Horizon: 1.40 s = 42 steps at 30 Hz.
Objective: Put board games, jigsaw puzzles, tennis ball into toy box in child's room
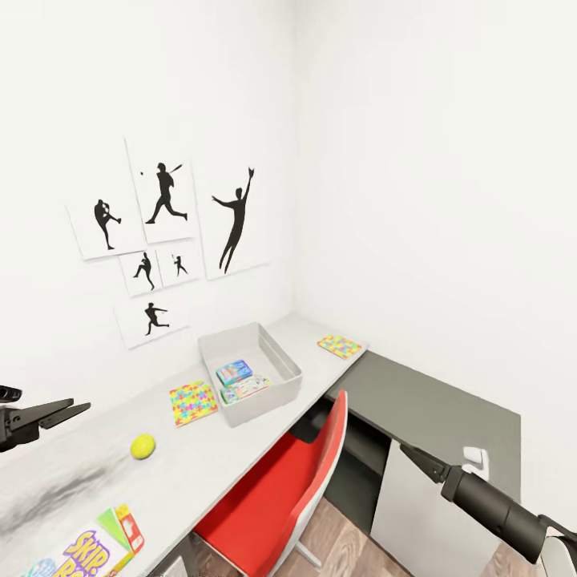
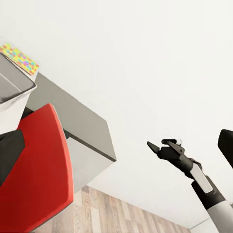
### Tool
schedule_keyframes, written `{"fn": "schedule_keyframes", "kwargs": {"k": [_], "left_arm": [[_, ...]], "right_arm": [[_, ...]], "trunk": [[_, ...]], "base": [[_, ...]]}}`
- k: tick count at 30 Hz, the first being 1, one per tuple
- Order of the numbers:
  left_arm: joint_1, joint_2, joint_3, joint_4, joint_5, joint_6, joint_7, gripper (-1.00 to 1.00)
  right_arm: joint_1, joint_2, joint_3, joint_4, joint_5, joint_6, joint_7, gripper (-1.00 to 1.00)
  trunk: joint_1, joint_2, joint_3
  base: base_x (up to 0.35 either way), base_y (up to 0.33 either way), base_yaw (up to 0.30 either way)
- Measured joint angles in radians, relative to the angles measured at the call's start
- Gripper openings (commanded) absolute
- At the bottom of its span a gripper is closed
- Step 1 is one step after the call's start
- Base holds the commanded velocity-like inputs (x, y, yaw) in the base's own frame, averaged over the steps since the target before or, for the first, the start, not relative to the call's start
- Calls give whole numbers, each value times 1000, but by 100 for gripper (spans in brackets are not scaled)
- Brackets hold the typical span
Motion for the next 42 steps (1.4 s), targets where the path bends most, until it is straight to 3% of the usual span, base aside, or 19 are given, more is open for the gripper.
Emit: {"fn": "schedule_keyframes", "kwargs": {"k": [42], "left_arm": [[0, -12, 0, 0, -6, -2, 0, 100]], "right_arm": [[0, 2, 2, 1, 10, -1, -1, 100]], "trunk": [[0, 0, 28]], "base": [[-15, 11, 268]]}}
